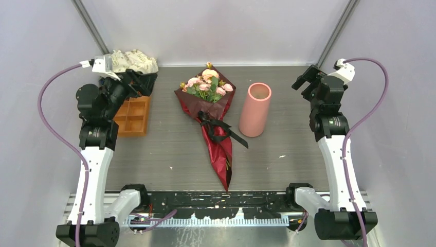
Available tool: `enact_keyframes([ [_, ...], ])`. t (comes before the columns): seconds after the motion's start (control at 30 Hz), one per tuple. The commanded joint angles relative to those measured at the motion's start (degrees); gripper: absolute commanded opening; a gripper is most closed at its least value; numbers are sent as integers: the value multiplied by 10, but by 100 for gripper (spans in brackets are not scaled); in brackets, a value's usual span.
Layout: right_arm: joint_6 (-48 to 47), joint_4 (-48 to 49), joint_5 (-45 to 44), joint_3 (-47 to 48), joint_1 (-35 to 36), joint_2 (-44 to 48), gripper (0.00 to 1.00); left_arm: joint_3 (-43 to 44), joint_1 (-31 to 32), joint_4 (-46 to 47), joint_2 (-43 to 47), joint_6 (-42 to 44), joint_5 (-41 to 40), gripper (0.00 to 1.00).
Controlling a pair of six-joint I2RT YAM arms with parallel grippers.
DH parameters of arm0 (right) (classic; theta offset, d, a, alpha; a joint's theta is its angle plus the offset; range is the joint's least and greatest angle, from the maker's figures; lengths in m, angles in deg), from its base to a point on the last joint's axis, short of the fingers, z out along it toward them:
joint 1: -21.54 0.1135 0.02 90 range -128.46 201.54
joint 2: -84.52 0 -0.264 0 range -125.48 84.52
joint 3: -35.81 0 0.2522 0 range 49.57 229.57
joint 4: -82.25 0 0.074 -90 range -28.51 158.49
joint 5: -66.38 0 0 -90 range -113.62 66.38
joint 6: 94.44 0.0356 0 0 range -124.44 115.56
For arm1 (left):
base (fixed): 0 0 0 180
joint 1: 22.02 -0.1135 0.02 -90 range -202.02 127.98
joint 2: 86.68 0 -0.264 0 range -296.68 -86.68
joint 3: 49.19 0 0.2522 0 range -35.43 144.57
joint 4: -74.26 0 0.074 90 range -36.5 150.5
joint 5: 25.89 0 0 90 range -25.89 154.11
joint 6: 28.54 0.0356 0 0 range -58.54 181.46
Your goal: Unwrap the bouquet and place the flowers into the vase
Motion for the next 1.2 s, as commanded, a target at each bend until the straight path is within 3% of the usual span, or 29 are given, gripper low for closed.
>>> enact_keyframes([
  [0.0,19,-19,64,67,1,29,100,48,1,65,17,-81,77,100],
  [0.1,26,-32,123,114,1,30,100,58,1,128,38,-164,75,100],
  [0.2,36,21,223,109,1,67,99,61,1,166,58,-261,72,100],
  [0.3,89,108,313,81,1,106,99,66,2,119,79,-339,52,100],
  [0.4,145,135,370,111,1,100,100,76,2,187,76,-307,132,100],
  [0.43,158,124,389,134,1,88,100,82,2,173,78,-303,123,100],
  [0.6,204,112,450,213,2,52,100,108,22,32,80,-254,9,98],
  [0.73,182,-21,483,334,11,-5,100,167,26,-114,41,-201,-72,90],
  [0.93,84,-175,380,441,149,-86,100,344,37,-340,-102,-151,-102,71],
  [1.03,10,-268,228,538,302,-172,100,395,81,-374,-156,-115,-153,69],
  [1.17,-54,-374,-2,678,474,-304,100,465,167,-419,-220,-33,-294,70],
])
